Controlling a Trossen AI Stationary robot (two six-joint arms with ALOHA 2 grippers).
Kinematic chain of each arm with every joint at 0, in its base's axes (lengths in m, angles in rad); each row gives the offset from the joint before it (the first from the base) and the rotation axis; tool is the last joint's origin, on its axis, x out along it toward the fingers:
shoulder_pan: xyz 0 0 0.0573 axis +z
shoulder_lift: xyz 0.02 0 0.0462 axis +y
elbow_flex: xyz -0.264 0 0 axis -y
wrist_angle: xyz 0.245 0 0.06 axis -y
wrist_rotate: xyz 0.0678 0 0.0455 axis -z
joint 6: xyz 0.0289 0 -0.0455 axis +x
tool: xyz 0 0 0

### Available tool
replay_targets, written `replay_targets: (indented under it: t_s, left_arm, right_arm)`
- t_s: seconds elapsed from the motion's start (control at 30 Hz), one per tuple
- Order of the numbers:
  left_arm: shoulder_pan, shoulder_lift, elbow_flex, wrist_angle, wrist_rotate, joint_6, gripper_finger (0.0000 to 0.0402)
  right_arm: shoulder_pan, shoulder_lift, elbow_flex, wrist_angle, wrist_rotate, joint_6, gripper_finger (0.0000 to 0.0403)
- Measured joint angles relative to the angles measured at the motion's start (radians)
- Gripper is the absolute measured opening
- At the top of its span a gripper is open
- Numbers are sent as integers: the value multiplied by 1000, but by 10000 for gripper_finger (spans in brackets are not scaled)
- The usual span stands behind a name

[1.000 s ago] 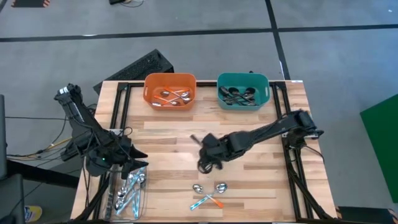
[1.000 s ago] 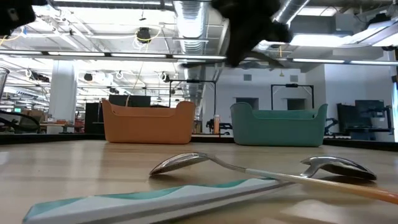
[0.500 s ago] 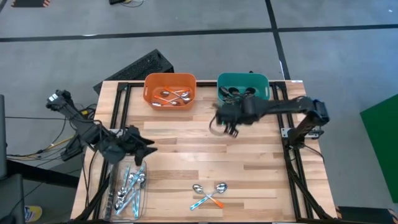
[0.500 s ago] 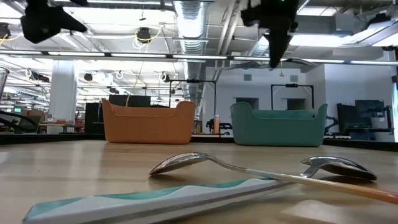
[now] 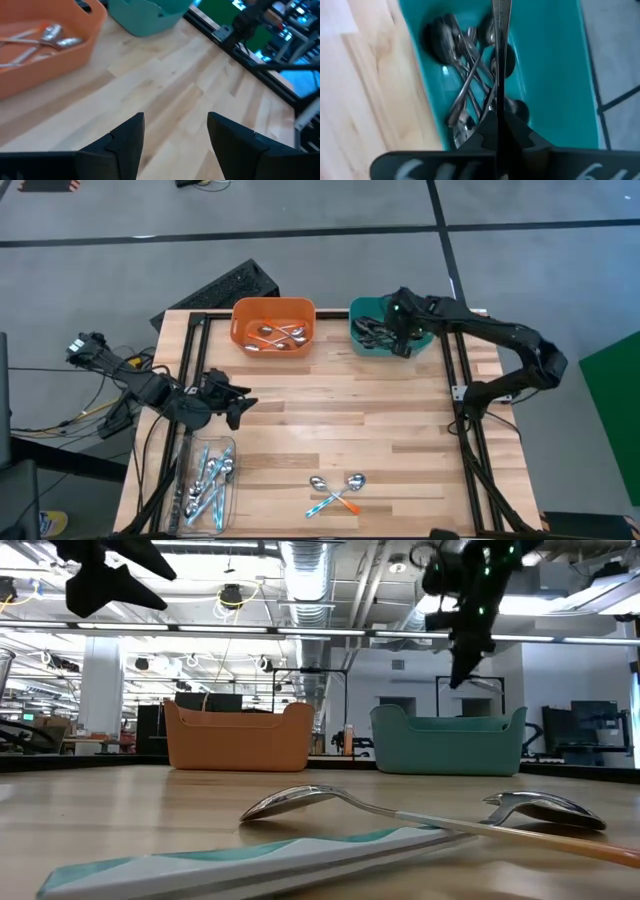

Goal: Sort silverware by color (type)
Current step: Put the black spoon into the blue bin, then put the green spoon into the transparent bin

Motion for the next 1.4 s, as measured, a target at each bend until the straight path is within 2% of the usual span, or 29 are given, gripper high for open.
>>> replay_targets:
  t_s: [0.2,0.37,0.5,0.63,0.77,0.9,1.1,1.27,1.4]
  left_arm:
    - [57,0,0,0,-26,1,204]
    - [96,0,0,1,-80,2,204]
    - [132,0,0,3,-84,2,204]
    - [165,0,0,4,-98,-4,204]
    - [196,0,0,15,-171,-1,204]
    - [223,0,0,63,-189,57,204]
    - [244,0,0,75,-178,72,204]
    - [245,0,0,75,-176,89,204]
    - [245,0,0,89,-154,134,204]
  right_arm:
    - [-133,76,-29,52,-106,-128,21]
    - [-190,160,-29,153,-133,-219,27]
    - [-220,208,-28,205,-135,-237,35]
    - [-248,233,-28,216,-136,-191,61]
    - [-278,239,-28,213,-191,-181,95]
    - [-295,234,-28,193,-206,-168,132]
    - [-286,183,-28,163,-227,-52,165]
    - [-251,94,-27,145,-392,122,163]
    - [-176,25,-27,140,-493,298,151]
